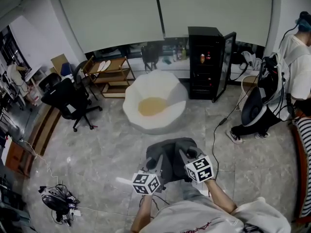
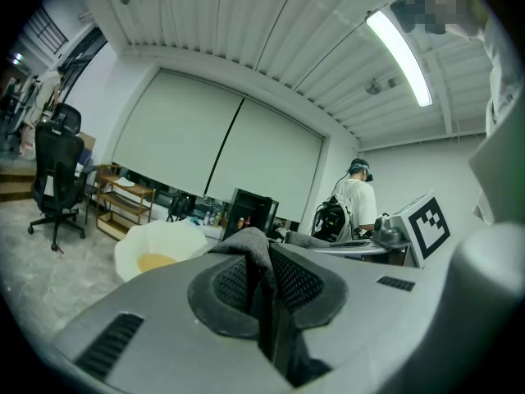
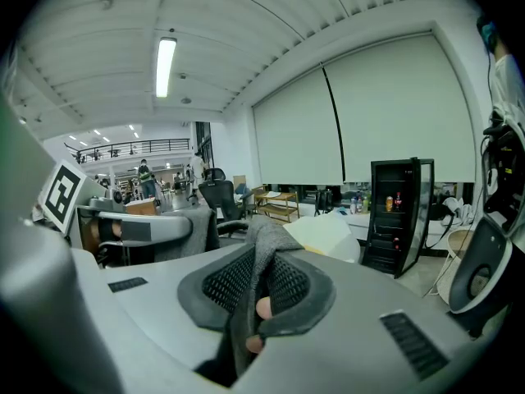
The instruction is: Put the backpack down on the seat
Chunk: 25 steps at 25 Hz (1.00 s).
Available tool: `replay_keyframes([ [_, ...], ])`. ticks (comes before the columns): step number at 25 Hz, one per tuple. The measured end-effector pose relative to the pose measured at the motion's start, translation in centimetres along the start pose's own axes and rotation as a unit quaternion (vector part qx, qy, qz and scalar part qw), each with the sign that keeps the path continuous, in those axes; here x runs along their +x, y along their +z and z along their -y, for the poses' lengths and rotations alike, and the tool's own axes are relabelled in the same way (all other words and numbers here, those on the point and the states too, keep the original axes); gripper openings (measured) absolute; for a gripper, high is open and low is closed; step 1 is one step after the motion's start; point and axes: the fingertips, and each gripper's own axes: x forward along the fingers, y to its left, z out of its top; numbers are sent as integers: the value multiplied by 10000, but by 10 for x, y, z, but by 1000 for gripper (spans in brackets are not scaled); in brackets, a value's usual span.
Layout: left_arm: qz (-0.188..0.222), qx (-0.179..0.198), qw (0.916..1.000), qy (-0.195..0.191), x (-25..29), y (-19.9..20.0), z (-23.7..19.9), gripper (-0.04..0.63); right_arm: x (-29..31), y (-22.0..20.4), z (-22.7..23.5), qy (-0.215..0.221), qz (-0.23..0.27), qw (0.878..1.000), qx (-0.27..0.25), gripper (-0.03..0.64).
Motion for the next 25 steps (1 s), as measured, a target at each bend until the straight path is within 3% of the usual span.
replay_keyframes([
  [25,-137,-170,9996,189,164,51,-80,60,136,53,126,173,-47,9997,164,52],
])
